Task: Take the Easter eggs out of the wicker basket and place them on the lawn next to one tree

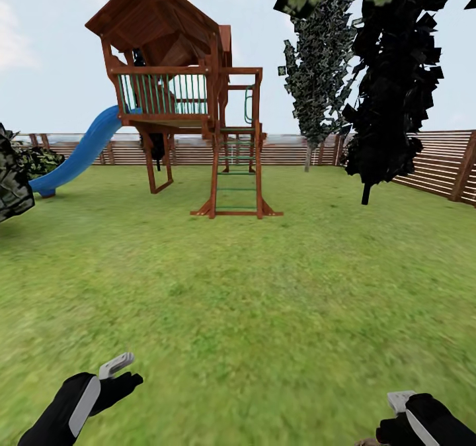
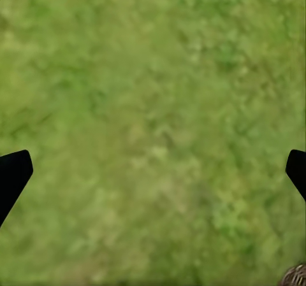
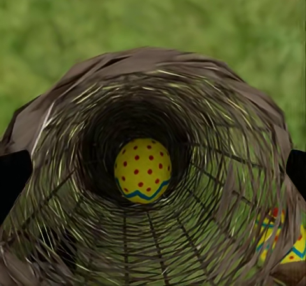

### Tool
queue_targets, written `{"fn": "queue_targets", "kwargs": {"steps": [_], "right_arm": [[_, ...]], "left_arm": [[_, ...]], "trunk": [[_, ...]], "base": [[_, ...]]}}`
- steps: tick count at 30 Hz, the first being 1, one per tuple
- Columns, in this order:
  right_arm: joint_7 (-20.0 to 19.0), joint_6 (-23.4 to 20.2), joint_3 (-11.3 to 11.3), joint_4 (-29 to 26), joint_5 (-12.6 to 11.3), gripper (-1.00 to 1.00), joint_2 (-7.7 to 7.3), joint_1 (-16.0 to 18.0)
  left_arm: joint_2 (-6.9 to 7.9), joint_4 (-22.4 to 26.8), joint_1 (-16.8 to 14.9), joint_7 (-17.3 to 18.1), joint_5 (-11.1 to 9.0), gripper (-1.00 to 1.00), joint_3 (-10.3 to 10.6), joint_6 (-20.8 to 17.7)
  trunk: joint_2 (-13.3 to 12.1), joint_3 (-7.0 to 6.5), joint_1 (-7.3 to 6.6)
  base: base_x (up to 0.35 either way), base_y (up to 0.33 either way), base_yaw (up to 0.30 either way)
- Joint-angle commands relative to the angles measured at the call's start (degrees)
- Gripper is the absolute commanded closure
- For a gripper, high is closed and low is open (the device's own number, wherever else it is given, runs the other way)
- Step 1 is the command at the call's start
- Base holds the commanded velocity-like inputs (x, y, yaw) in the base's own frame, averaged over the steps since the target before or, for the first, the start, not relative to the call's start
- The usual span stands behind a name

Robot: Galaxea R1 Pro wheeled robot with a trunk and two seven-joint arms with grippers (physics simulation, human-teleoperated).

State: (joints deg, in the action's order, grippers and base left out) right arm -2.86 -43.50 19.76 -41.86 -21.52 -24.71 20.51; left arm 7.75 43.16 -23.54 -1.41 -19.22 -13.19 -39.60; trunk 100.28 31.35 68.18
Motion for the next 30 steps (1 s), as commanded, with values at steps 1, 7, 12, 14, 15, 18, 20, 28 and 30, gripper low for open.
{"fn": "queue_targets", "kwargs": {"steps": [1,7,12,14,15,18,20,28,30], "right_arm": [[-0.3,-0.2,0.2,0.0,0.3,-1.00,-0.05,0.1],[-0.3,-0.2,0.2,-0.1,0.3,-1.00,-0.03,0.1],[-0.3,-0.2,0.2,0.0,0.3,-1.00,0.01,0.1],[-0.3,-0.2,0.2,-0.1,0.3,-1.00,0.01,0.1],[-0.3,-0.2,0.2,0.0,0.3,-1.00,0.01,0.1],[-0.3,-0.2,0.2,0.0,0.3,-1.00,0.01,0.1],[-0.3,-0.2,0.2,0.0,0.3,-1.00,0.01,0.1],[-0.3,-0.2,0.3,0.0,0.3,-1.00,0.01,0.1],[-0.3,-0.2,0.3,-0.1,0.3,-1.00,0.01,0.1]], "left_arm": [[-0.01,0.1,0.0,-0.2,-0.4,-1.00,-0.1,-0.3],[-0.01,0.1,0.0,-0.2,-0.4,-1.00,-0.2,-0.2],[-0.01,0.1,0.0,-0.2,-0.4,-1.00,-0.2,-0.2],[-0.01,0.1,0.0,-0.2,-0.4,-1.00,-0.2,-0.2],[-0.01,0.1,0.0,-0.2,-0.4,-1.00,-0.2,-0.2],[-0.01,0.1,0.0,-0.2,-0.4,-1.00,-0.2,-0.2],[-0.01,0.1,0.0,-0.2,-0.4,-1.00,-0.2,-0.2],[-0.01,0.1,0.0,-0.2,-0.4,-1.00,-0.2,-0.2],[-0.01,0.1,0.0,-0.2,-0.4,-1.00,-0.2,-0.2]], "trunk": [[0.5,0.25,0.21],[2.9,1.33,1.53],[4.9,2.22,2.63],[5.7,2.58,3.07],[6.1,2.76,3.29],[7.3,3.30,3.95],[8.1,3.66,4.39],[11.3,5.10,6.14],[12.1,5.46,6.58]], "base": [[-0.167,0.000,0.000],[-0.075,0.000,0.000],[-0.004,0.000,0.000],[0.000,0.000,0.000],[0.000,0.000,0.000],[0.000,0.000,0.000],[0.000,0.000,0.000],[0.000,0.000,0.000],[0.000,0.000,0.000]]}}
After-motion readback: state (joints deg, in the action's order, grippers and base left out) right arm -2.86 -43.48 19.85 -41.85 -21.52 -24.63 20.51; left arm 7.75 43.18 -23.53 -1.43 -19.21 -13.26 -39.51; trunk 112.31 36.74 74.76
